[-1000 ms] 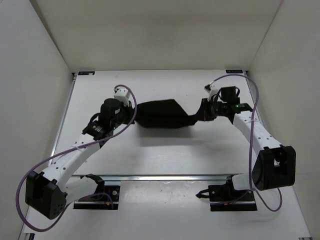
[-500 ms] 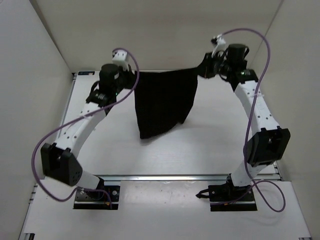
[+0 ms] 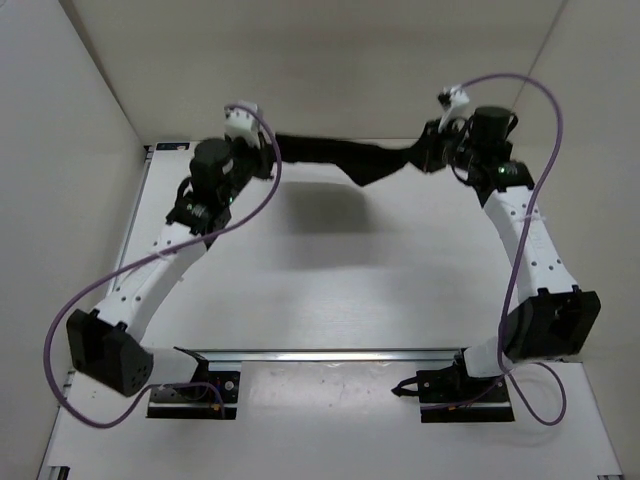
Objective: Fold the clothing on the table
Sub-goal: Fold the skirt
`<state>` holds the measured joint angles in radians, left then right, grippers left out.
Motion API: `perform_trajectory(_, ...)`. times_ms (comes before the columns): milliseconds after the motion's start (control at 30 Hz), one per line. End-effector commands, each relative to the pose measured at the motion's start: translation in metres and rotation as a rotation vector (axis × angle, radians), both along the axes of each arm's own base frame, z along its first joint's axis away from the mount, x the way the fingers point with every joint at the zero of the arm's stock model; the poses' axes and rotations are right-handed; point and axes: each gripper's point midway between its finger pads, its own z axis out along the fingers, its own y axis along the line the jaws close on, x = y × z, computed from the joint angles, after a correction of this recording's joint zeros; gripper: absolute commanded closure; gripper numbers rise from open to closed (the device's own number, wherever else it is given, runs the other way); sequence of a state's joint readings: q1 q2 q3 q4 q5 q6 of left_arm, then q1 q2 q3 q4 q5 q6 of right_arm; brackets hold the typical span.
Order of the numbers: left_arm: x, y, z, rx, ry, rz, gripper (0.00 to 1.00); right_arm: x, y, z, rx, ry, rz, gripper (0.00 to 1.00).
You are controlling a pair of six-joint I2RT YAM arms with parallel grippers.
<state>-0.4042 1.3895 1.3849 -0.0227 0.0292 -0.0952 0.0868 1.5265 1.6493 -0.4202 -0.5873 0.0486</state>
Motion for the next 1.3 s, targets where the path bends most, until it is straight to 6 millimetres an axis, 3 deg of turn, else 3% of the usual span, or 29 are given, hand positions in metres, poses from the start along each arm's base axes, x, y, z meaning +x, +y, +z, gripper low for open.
perform_trajectory(0,-0.045,0.017,-0.072,0.06,0.134,0.041,1.0,-0.034,-0.02,-0.075,-0.063,0.129,-0.054,1.0)
perform_trajectory(33,-0.062,0.025,-0.076,0.069,0.14,0.07,1.0,-0.051,-0.016,-0.076,-0.065,0.13,-0.05,1.0)
perform_trajectory(67,-0.08,0.018,-0.108,0.105,0.203,0.047,1.0,-0.07,-0.01,-0.098,-0.077,0.171,-0.035,1.0)
perform_trajectory(100,-0.103,0.019,-0.127,0.122,0.252,0.045,1.0,-0.085,-0.007,-0.119,-0.079,0.231,-0.031,1.0)
perform_trajectory(167,-0.137,0.023,-0.152,0.113,0.344,0.024,1.0,-0.117,0.014,-0.133,-0.061,0.285,0.031,1.0)
perform_trajectory(300,-0.155,0.041,-0.218,0.054,0.514,0.031,1.0,-0.146,0.034,-0.183,-0.005,0.433,0.094,1.0)
perform_trajectory(400,-0.152,0.05,-0.251,0.058,0.579,0.066,1.0,-0.144,0.04,-0.213,0.018,0.509,0.109,1.0)
perform_trajectory(500,-0.15,0.058,-0.279,0.09,0.666,0.133,1.0,-0.128,0.049,-0.228,0.038,0.531,0.121,1.0)
perform_trajectory(600,-0.16,0.065,-0.303,0.094,0.754,0.175,1.0,-0.12,0.06,-0.248,0.023,0.593,0.16,1.0)
perform_trajectory(667,-0.166,0.065,-0.308,0.087,0.788,0.186,1.0,-0.111,0.069,-0.255,0.014,0.618,0.185,1.0)
perform_trajectory(700,-0.167,0.067,-0.307,0.083,0.789,0.193,1.0,-0.114,0.074,-0.266,0.002,0.659,0.207,1.0)
perform_trajectory(833,-0.184,0.067,-0.316,0.069,0.821,0.201,1.0,-0.113,0.09,-0.28,-0.017,0.691,0.252,1.0)
perform_trajectory(967,-0.189,0.086,-0.34,0.064,0.898,0.291,1.0,-0.103,0.089,-0.285,-0.003,0.694,0.246,1.0)
perform_trajectory(1267,-0.192,0.095,-0.354,0.051,0.938,0.359,1.0,-0.082,0.081,-0.291,-0.002,0.682,0.214,0.98)
